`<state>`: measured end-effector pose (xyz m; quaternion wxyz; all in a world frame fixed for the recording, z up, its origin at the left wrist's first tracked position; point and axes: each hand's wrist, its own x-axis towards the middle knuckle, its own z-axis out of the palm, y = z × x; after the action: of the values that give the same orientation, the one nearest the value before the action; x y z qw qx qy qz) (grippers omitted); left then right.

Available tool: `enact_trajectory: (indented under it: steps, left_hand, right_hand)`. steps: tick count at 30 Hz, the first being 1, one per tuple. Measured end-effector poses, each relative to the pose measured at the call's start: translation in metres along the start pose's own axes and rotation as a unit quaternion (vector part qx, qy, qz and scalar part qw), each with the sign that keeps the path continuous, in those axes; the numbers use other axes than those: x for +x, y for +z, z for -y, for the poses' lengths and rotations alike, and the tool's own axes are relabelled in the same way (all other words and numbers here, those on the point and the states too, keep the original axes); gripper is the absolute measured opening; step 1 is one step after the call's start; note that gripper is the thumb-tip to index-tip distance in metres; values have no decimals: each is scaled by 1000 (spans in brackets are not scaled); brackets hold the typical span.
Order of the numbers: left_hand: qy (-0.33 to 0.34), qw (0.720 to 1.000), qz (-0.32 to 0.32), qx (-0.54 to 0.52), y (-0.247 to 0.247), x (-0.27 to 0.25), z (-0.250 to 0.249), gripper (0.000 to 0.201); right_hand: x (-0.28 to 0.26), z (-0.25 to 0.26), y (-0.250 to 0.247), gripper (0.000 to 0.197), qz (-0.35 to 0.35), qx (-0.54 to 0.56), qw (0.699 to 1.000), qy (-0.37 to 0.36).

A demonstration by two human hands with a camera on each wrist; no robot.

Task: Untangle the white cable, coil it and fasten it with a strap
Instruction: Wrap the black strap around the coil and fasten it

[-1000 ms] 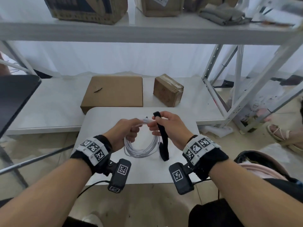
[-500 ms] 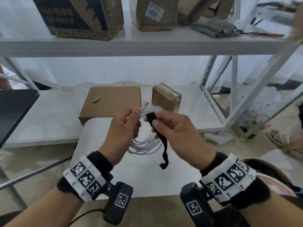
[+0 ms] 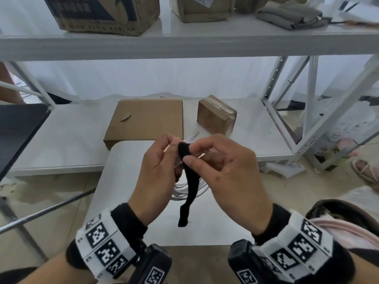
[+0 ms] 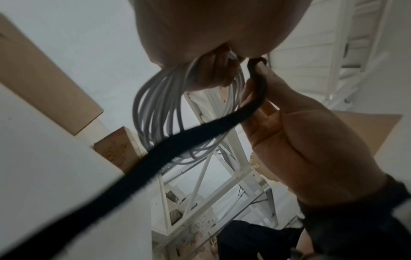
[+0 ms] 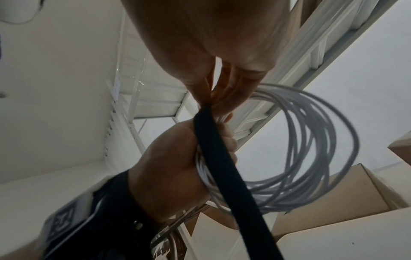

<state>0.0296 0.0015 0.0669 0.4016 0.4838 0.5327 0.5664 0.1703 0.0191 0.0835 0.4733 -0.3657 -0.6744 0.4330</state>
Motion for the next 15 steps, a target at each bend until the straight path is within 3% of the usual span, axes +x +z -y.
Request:
enact_trajectory:
  steps: [7,12,15]
  left_hand:
    - [57,995,17,83,2,-9,-4,36]
    - [50,996,11,78,4,-13,-12,13]
    - [47,997,-2,56,5,-15,-14,13]
  right_hand:
    - [4,4,-9,15,-16,4,999,31]
    - [-1,4,-7,17,-28,-6,999,40]
    - [-3,7,-7,21,-26,-27,998,41]
